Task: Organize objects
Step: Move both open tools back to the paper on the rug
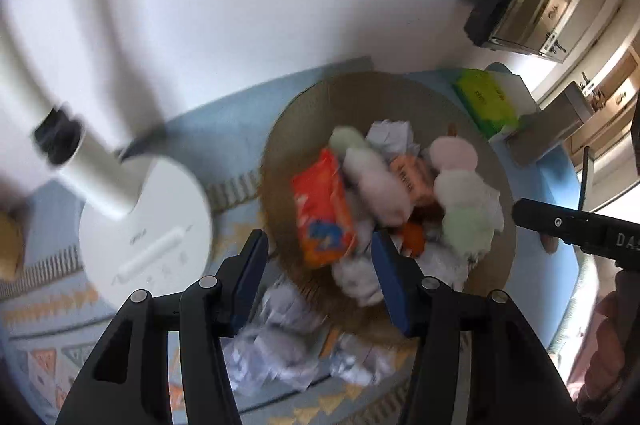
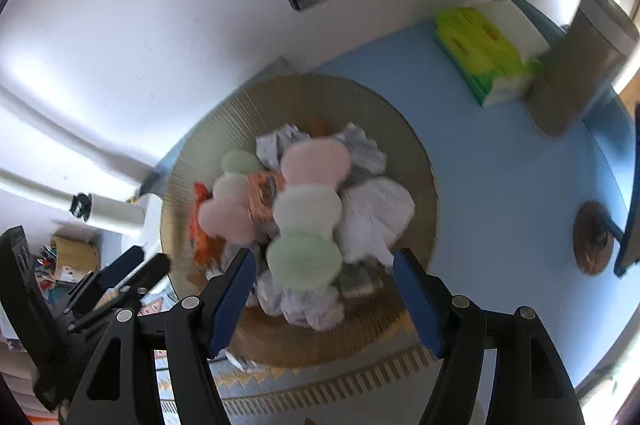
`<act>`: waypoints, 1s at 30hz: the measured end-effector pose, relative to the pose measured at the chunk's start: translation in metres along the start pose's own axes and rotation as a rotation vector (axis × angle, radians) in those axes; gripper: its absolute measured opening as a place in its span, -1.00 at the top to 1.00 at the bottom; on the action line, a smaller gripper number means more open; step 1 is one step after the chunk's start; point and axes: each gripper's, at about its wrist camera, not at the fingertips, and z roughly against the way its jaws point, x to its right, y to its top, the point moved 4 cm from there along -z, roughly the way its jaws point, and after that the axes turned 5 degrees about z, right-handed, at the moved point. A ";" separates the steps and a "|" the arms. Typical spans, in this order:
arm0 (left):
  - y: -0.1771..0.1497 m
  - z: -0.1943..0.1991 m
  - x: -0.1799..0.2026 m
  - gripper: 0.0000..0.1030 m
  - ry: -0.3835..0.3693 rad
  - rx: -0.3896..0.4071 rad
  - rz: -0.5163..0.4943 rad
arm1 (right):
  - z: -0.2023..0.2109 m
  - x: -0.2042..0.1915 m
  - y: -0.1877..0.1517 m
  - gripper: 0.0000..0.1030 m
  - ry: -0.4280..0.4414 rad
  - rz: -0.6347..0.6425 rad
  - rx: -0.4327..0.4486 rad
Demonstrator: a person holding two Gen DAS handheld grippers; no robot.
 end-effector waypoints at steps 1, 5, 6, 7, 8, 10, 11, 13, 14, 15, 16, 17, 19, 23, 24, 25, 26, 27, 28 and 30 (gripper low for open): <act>-0.005 0.005 -0.006 0.00 0.003 0.002 0.007 | 0.000 0.001 -0.005 -0.35 0.002 -0.003 -0.002; -0.025 0.032 -0.035 0.00 0.014 0.039 0.021 | 0.002 -0.006 -0.027 -0.35 0.019 -0.001 -0.008; -0.032 0.039 -0.045 0.00 0.020 0.046 0.032 | 0.003 -0.010 -0.032 -0.35 0.024 0.005 -0.009; -0.038 0.043 -0.054 0.00 0.032 0.046 0.045 | 0.004 -0.016 -0.039 -0.35 0.029 0.015 -0.011; -0.043 0.046 -0.063 0.00 0.042 0.042 0.060 | 0.005 -0.022 -0.045 -0.35 0.036 0.027 -0.013; -0.060 0.052 -0.085 0.00 0.052 0.026 0.099 | 0.008 -0.034 -0.059 -0.35 0.030 0.051 -0.010; -0.068 0.053 -0.095 0.00 0.056 0.016 0.119 | 0.008 -0.040 -0.066 -0.35 0.019 0.060 -0.009; -0.087 0.054 -0.115 0.00 0.060 -0.011 0.166 | 0.004 -0.053 -0.085 -0.36 0.023 0.083 -0.031; -0.096 0.054 -0.122 0.00 0.060 -0.025 0.185 | 0.001 -0.057 -0.092 -0.36 0.030 0.088 -0.044; -0.105 0.054 -0.129 0.00 0.062 -0.041 0.201 | -0.004 -0.063 -0.103 -0.36 0.039 0.094 -0.064; -0.115 0.052 -0.135 0.00 0.066 -0.059 0.208 | -0.009 -0.069 -0.114 -0.36 0.046 0.098 -0.081; -0.124 0.051 -0.140 0.00 0.069 -0.073 0.211 | -0.012 -0.072 -0.121 -0.36 0.048 0.101 -0.091; -0.139 0.049 -0.143 0.00 0.070 -0.095 0.202 | -0.021 -0.078 -0.137 -0.36 0.042 0.098 -0.119; -0.164 0.035 -0.145 0.00 0.085 -0.137 0.175 | -0.038 -0.086 -0.163 -0.36 0.043 0.071 -0.168; -0.169 0.031 -0.145 0.00 0.080 -0.149 0.176 | -0.040 -0.088 -0.169 -0.36 0.036 0.070 -0.174; -0.174 0.027 -0.145 0.00 0.069 -0.161 0.180 | -0.042 -0.089 -0.174 -0.36 0.024 0.074 -0.175; -0.178 0.023 -0.144 0.00 0.057 -0.173 0.184 | -0.044 -0.090 -0.177 -0.36 0.008 0.078 -0.174; -0.181 0.021 -0.143 0.00 0.042 -0.186 0.185 | -0.044 -0.091 -0.181 -0.36 -0.009 0.078 -0.170; -0.182 0.019 -0.142 0.00 0.029 -0.194 0.185 | -0.045 -0.091 -0.184 -0.36 -0.026 0.069 -0.159; -0.179 0.019 -0.137 0.00 -0.009 -0.187 0.167 | -0.045 -0.086 -0.185 -0.36 -0.061 0.044 -0.135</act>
